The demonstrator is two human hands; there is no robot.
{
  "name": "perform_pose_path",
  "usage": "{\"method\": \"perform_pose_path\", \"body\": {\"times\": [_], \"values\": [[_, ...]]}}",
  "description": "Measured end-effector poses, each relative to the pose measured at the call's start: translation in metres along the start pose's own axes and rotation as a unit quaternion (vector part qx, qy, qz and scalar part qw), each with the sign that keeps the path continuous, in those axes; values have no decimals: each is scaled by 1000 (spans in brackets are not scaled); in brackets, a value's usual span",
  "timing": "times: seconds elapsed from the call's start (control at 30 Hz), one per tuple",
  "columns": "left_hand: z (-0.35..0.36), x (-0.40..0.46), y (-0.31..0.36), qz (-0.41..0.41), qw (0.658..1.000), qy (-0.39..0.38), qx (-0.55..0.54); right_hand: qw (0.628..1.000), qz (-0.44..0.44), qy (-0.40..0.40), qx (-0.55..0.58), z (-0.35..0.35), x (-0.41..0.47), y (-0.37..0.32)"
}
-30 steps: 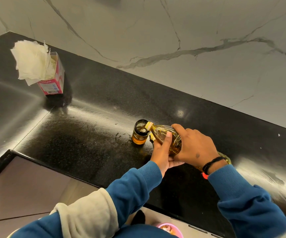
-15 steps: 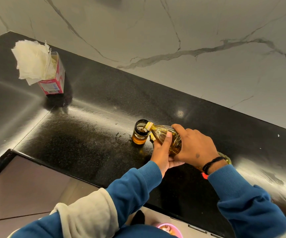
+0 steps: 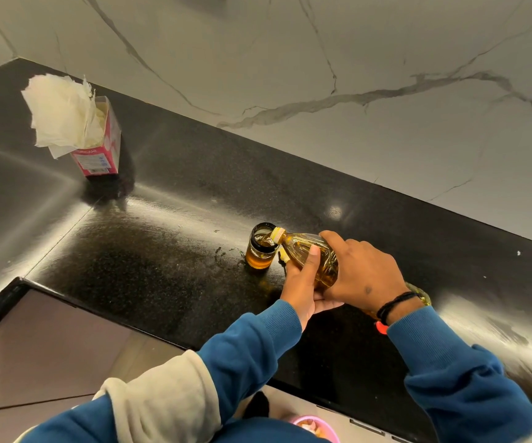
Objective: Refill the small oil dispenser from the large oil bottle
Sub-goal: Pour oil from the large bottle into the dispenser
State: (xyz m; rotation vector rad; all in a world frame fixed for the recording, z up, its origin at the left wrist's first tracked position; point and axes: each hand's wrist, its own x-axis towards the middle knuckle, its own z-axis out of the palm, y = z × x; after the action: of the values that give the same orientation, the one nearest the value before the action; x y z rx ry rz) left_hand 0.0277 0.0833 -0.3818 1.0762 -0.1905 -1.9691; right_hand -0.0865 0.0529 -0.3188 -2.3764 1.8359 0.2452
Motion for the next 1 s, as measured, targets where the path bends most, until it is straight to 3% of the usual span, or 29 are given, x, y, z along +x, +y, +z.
{"method": "perform_pose_path", "body": {"times": [1.0], "values": [[-2,3,1,1,1000,-4,0,1000,-2,-6,-4,0,5,0]]}}
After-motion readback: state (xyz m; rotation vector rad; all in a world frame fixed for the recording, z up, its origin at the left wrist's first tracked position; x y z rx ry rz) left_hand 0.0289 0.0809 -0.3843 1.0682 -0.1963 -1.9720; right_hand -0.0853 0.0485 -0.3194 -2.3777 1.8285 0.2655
